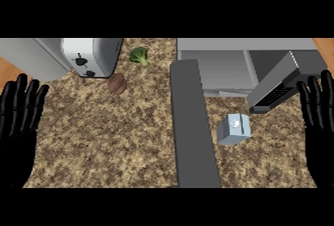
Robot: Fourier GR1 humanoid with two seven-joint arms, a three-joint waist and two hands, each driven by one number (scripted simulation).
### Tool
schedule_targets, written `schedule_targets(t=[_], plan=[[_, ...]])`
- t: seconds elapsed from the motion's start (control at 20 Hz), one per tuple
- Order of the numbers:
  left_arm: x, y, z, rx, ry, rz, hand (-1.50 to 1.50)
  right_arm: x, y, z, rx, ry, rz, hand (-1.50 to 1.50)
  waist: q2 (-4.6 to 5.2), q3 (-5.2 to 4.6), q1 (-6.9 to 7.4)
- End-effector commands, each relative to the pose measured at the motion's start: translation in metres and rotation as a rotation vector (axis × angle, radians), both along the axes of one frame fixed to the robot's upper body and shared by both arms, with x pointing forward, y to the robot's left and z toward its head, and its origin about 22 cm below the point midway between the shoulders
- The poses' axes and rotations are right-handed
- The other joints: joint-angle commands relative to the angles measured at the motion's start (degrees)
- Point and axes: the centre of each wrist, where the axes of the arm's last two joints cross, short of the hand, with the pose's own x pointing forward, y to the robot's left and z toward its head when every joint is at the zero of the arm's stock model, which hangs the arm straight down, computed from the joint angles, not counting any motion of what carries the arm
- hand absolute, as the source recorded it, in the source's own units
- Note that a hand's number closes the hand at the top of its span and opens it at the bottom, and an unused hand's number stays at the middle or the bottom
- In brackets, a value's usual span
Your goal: Pick up the milk, place it into the microwave and close the microwave
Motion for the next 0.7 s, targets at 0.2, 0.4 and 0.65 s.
schedule_targets(t=[0.2,0.4,0.65], plan=[[0.0,-0.047,0.007,-0.037,-0.053,0.019,-1.5,-0.008,0.003,0.024,-0.047,0.01,0.213,-1.5,-1.16,-0.27,-0.08],[-0.018,-0.035,-0.018,-0.231,0.085,0.112,-1.5,-0.024,0.005,0.025,-0.061,0.031,0.352,-1.5,-1.3,-0.31,0.31],[-0.055,-0.034,-0.03,-0.232,0.091,0.103,-1.5,-0.064,0.004,0.021,-0.044,0.042,0.339,-1.5,-1.25,-0.29,0.12]])
